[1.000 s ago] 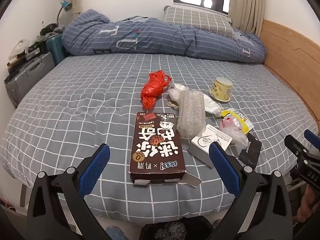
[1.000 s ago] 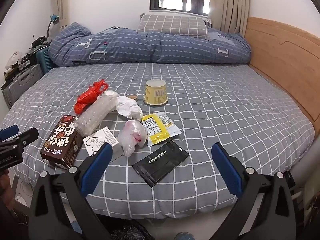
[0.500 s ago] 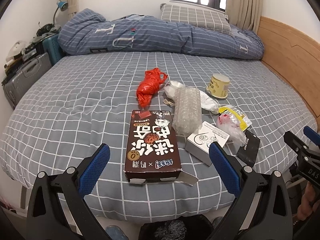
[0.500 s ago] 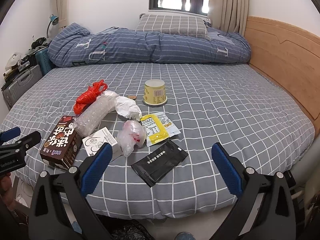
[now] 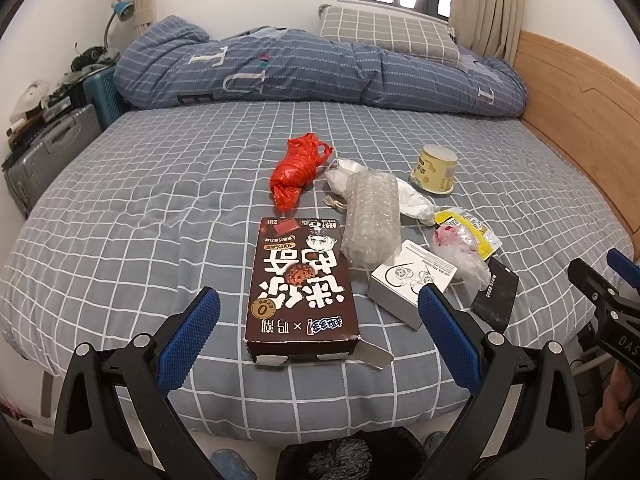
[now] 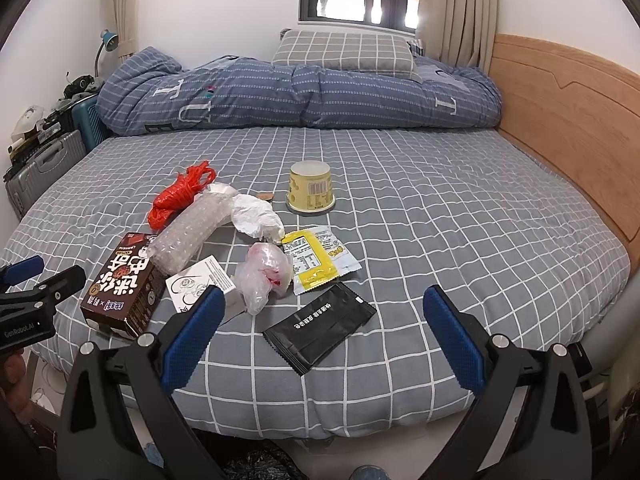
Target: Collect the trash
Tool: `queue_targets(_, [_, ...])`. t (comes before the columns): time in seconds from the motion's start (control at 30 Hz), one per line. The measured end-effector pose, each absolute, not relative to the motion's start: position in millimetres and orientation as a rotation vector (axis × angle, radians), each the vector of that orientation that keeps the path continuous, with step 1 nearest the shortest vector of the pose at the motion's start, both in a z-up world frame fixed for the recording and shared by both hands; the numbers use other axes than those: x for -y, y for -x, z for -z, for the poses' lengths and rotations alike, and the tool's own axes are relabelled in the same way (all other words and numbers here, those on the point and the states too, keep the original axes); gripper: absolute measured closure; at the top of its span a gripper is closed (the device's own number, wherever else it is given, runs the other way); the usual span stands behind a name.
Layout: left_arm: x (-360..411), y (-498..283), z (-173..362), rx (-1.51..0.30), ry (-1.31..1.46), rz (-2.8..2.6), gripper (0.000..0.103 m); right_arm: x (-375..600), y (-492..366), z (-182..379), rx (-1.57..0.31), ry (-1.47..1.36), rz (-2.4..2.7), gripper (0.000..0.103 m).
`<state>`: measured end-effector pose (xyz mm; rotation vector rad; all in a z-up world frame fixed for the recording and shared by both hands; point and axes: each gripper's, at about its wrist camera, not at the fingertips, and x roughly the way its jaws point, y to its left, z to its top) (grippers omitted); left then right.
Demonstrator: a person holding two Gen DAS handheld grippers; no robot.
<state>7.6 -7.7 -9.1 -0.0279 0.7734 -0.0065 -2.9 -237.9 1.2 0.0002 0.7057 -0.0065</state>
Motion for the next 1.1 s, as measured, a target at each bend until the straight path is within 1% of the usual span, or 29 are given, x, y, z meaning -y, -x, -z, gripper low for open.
queue_targets(1.1, [13.7, -4.3, 2.6, -0.751, 0.02, 0.016, 0.006, 240.4, 3.5, -7.4, -0.692, -0.003, 0.012, 0.008])
